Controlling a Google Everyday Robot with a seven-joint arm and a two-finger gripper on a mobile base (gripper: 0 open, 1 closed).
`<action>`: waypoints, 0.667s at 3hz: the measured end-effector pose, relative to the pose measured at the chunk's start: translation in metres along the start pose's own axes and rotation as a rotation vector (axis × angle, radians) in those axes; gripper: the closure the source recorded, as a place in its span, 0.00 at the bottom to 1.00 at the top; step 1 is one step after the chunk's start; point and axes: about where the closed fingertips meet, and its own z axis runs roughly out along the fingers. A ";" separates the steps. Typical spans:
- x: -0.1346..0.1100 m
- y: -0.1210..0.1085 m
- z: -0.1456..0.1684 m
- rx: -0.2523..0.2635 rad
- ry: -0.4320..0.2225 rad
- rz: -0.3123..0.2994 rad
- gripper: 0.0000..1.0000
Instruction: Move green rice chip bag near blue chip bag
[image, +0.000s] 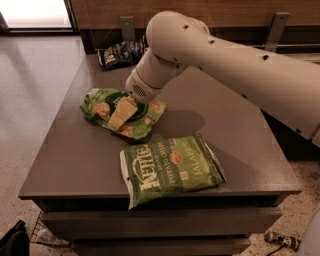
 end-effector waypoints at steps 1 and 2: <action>0.000 0.001 0.001 -0.002 0.001 -0.001 0.48; 0.000 0.002 0.002 -0.004 0.003 -0.002 0.80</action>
Offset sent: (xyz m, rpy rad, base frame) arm -0.0006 0.0009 -0.0009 -0.0008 0.0016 0.0015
